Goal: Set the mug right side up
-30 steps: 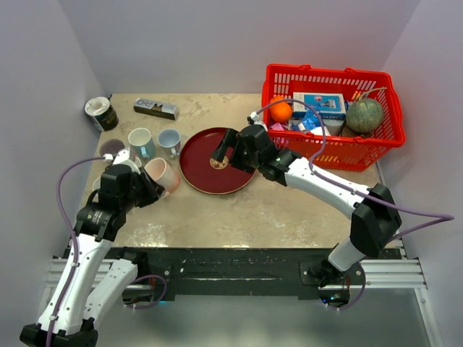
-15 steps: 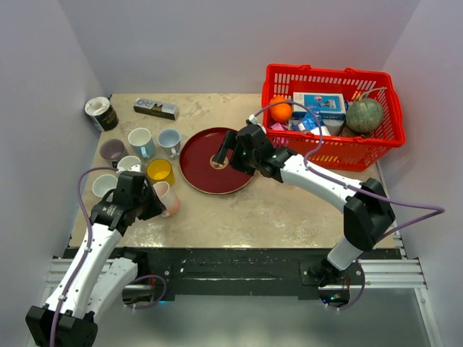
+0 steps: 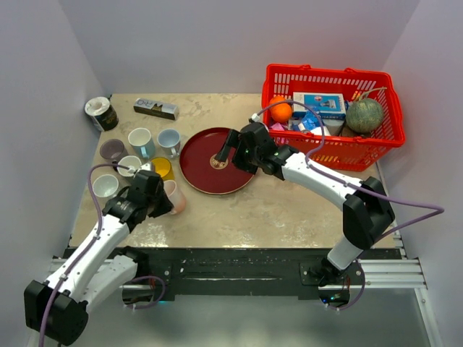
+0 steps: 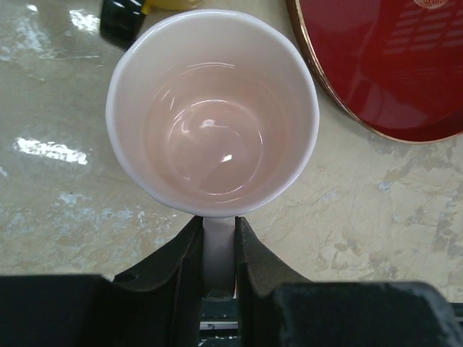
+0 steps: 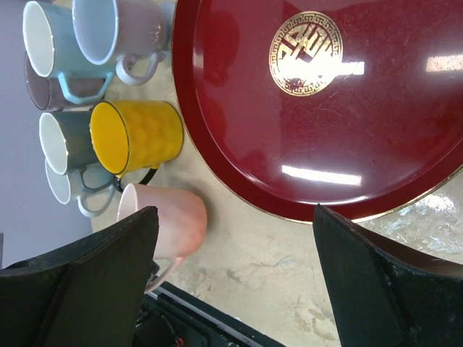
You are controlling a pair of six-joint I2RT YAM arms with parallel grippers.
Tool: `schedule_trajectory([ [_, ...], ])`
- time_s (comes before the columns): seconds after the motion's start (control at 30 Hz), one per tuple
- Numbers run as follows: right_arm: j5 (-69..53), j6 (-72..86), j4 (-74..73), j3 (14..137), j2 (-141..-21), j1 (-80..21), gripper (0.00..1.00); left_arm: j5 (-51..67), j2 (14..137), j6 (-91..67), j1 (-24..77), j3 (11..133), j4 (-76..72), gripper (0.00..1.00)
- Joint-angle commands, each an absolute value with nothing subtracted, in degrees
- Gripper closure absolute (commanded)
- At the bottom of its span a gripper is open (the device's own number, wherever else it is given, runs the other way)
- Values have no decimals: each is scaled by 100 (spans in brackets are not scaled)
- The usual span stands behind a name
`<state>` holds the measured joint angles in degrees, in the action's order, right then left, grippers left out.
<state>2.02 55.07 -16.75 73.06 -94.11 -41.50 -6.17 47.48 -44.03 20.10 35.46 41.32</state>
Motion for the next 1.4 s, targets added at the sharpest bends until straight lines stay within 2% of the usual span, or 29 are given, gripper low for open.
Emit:
schedule_trajectory([
  [0.0, 114, 5511, -1723, 7532, -9483, -4113, 9, -1457, 4878, -4955, 2828, 3472, 3226, 100],
  [0.23, 88, 5476, -1731, 7541, -9475, -4061, 9, -2775, 4922, -5466, 3743, 3218, 3348, 100],
  [0.43, 53, 5440, -1723, 7532, -9483, -3999, 9, -3199, 5027, -5967, 4104, 2770, 3498, 99],
  [0.5, 53, 5440, -1731, 7523, -9492, -3982, 9, -3234, 5071, -6099, 4201, 2707, 3542, 89],
  [0.53, 61, 5440, -1740, 7532, -9501, -3981, 9, -3269, 5071, -6134, 4271, 2698, 3577, 73],
  [0.63, 70, 5432, -1766, 7532, -9510, -3955, 9, -3304, 5001, -6178, 4342, 2733, 3630, 48],
  [0.7, 62, 5414, -1767, 7524, -9492, -3964, 7, -3348, 4957, -6152, 4394, 2768, 3665, 39],
  [0.77, 61, 5388, -1714, 7480, -9431, -3964, 6, -3419, 4948, -6109, 4430, 2944, 3796, 13],
  [0.83, 131, 5370, -1670, 7436, -9369, -3964, 6, -3428, 4948, -6056, 4456, 3180, 3919, 3],
  [1.07, 229, 4915, -1732, 7471, -9018, -3955, 4, -3313, 4519, -5459, 4562, 4524, 4954, 1],
  [1.23, 316, 4553, -1363, 6805, -7984, -3964, 3, -3401, 4412, -4817, 4553, 5920, 5615, 1],
  [1.37, 956, 4237, -1336, 6294, -6990, -3955, 1, -3480, 4386, -4667, 4553, 6521, 6317, 1],
])
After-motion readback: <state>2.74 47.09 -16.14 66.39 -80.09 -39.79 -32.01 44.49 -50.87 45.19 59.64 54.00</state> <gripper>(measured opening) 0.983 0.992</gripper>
